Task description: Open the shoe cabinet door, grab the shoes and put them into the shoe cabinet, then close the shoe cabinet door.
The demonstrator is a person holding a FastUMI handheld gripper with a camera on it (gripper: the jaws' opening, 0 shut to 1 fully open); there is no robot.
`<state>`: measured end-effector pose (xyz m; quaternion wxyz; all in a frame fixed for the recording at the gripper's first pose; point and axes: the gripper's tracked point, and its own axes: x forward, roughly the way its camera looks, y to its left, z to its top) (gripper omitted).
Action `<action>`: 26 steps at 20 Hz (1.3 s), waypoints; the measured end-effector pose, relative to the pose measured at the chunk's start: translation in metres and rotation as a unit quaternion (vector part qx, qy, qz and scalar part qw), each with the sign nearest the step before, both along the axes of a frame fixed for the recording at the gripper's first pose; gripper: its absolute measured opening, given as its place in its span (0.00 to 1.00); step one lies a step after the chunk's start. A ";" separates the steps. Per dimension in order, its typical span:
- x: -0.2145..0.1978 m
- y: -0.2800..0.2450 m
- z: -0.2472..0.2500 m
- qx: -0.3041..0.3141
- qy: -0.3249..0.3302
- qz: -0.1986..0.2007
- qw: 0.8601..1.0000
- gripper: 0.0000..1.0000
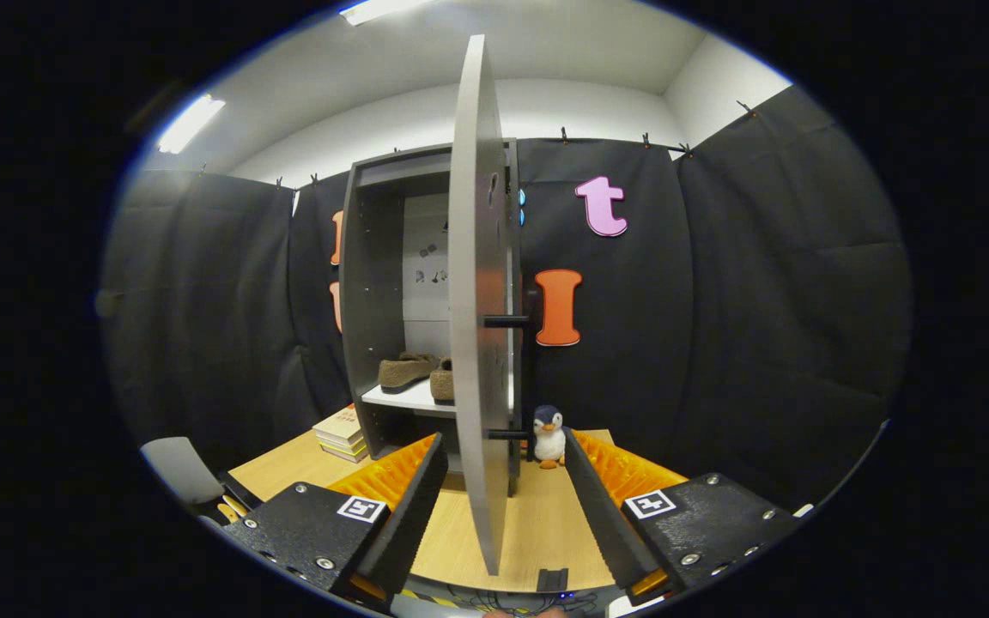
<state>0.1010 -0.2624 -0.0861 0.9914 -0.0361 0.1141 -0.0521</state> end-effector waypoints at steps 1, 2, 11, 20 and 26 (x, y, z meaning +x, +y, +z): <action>0.003 -0.008 0.002 -0.006 -0.002 -0.006 1.000 0.86; 0.005 -0.016 0.004 -0.010 -0.003 -0.012 1.000 0.86; 0.044 -0.019 0.009 -0.017 -0.010 -0.014 1.000 0.83; 0.057 0.048 -0.001 -0.003 -0.002 0.012 1.000 0.81; 0.076 0.102 -0.008 -0.004 0.003 0.028 1.000 0.81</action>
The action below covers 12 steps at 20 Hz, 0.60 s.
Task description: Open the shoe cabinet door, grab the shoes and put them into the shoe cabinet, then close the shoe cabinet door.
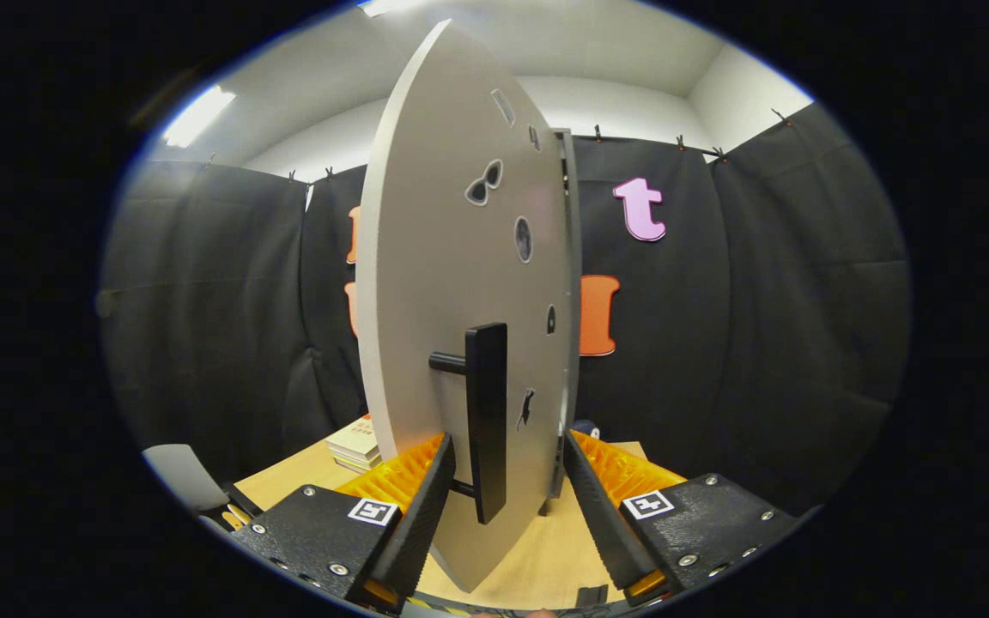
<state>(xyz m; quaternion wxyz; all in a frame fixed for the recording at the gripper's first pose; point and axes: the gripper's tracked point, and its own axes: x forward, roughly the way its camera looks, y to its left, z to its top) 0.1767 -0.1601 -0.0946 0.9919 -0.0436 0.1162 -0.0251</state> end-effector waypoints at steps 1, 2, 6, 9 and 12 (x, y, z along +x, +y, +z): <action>0.004 0.008 -0.002 -0.002 -0.001 0.000 1.000 0.81; 0.008 0.018 -0.002 -0.002 0.000 -0.001 1.000 0.81; 0.028 0.056 -0.014 0.002 0.008 0.006 1.000 0.81; 0.049 0.085 -0.021 0.004 0.006 0.009 1.000 0.81; 0.077 0.107 -0.032 0.014 0.011 0.004 1.000 0.82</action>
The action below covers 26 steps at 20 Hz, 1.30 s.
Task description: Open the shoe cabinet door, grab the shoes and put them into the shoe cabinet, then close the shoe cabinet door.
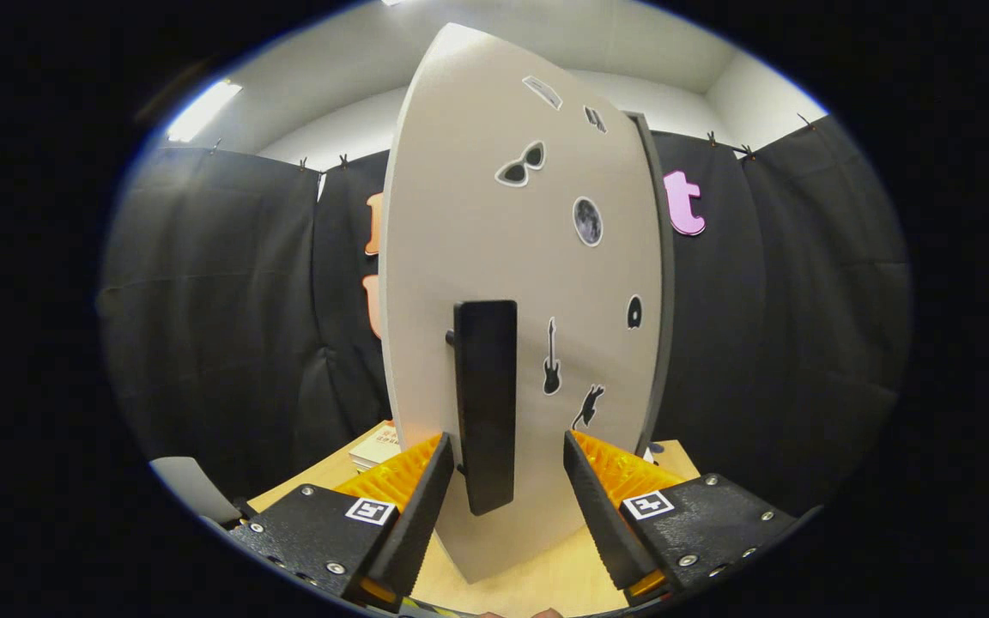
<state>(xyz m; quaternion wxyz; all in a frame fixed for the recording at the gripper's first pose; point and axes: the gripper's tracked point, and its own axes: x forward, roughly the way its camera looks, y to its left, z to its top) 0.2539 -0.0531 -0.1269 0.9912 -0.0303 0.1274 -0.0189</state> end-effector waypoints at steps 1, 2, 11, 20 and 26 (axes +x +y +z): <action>0.008 0.008 -0.001 0.004 -0.001 -0.003 1.000 0.82; 0.017 0.015 -0.002 0.006 -0.001 -0.003 1.000 0.82; 0.087 0.045 -0.007 -0.010 0.001 -0.013 1.000 0.82; 0.143 0.059 -0.015 0.006 -0.006 -0.016 1.000 0.81; 0.162 0.063 -0.016 -0.038 -0.020 -0.030 0.999 0.81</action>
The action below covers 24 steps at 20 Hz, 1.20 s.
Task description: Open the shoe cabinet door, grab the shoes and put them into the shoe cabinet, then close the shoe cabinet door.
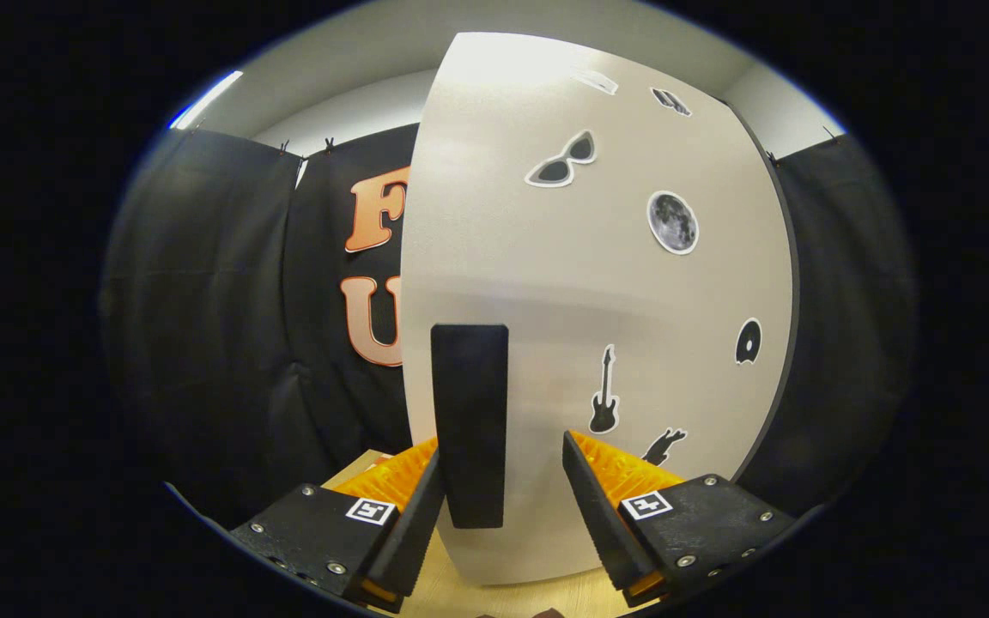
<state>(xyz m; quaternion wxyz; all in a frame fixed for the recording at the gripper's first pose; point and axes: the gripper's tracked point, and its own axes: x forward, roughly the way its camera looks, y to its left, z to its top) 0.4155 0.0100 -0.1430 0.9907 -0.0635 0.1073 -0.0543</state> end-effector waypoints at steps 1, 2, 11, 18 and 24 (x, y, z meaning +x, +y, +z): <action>0.004 0.000 0.001 -0.011 -0.002 -0.001 1.000 0.81; 0.006 0.000 0.001 -0.019 -0.006 -0.002 1.000 0.81; 0.019 0.004 -0.002 -0.029 -0.006 -0.007 1.000 0.81; 0.025 0.004 -0.004 -0.041 -0.005 -0.019 0.999 0.80; 0.027 0.005 -0.003 -0.039 -0.005 -0.028 0.999 0.82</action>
